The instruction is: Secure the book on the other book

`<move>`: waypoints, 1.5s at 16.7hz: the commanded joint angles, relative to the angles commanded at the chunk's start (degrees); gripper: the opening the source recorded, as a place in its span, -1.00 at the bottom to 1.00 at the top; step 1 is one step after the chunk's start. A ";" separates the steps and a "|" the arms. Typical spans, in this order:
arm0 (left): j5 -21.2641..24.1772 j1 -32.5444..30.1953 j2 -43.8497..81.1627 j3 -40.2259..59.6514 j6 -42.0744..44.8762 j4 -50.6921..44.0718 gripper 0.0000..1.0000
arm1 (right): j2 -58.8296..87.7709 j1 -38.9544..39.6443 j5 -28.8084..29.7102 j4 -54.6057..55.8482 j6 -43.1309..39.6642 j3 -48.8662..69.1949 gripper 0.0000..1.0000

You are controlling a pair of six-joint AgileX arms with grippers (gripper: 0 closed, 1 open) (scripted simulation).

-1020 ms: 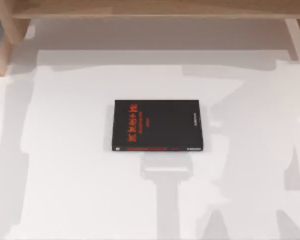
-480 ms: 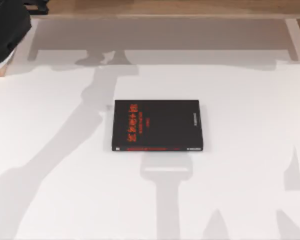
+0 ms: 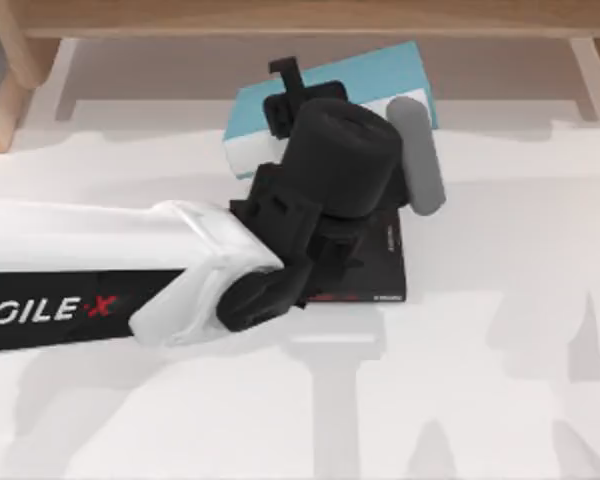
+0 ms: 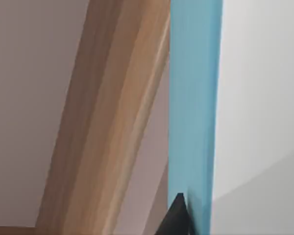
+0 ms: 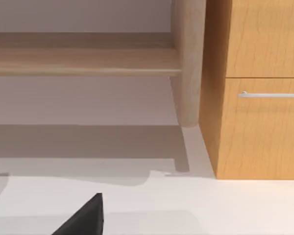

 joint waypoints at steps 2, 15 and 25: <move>-2.31 -1.87 4.88 -2.22 1.96 -1.35 -1.00 | 0.00 0.00 0.00 0.00 0.00 0.00 1.00; -4.04 -2.63 10.49 -3.72 4.12 -1.83 -1.00 | 0.00 0.00 0.00 0.00 0.00 0.00 1.00; -4.04 -2.63 10.49 -3.72 4.12 -1.83 0.06 | 0.00 0.00 0.00 0.00 0.00 0.00 1.00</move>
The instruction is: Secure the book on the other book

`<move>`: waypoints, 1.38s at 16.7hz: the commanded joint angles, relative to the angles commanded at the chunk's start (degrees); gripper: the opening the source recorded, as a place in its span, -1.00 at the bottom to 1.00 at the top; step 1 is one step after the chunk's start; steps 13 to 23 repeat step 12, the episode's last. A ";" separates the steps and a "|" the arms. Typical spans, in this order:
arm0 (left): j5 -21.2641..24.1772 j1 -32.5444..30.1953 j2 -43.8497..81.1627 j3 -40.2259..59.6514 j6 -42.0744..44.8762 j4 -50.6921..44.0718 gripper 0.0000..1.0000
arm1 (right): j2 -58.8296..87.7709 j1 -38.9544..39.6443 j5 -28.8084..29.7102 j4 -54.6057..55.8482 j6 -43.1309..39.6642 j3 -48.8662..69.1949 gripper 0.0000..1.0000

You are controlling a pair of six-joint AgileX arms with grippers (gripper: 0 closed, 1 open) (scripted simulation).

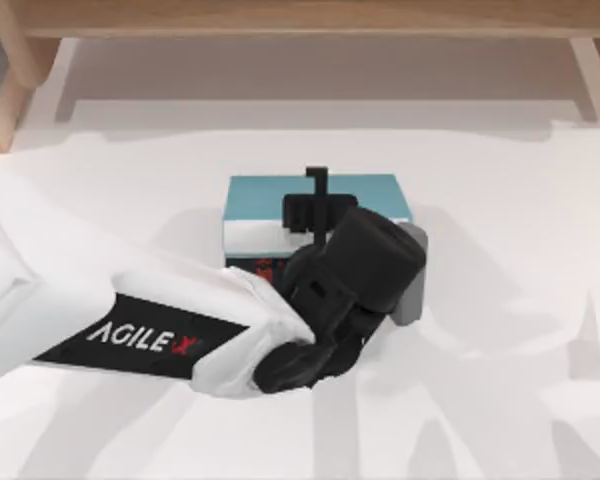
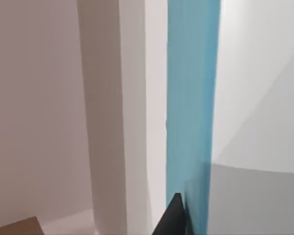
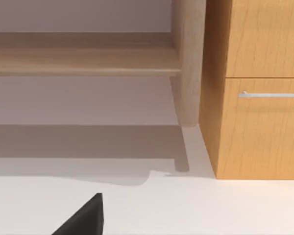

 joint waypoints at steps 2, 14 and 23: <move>0.00 0.00 0.00 0.00 0.00 0.00 0.36 | 0.00 0.00 0.00 0.00 0.00 0.00 1.00; 0.00 0.00 0.00 0.00 0.00 0.00 1.00 | 0.00 0.00 0.00 0.00 0.00 0.00 1.00; 0.00 0.00 0.00 0.00 0.00 0.00 1.00 | 0.00 0.00 0.00 0.00 0.00 0.00 1.00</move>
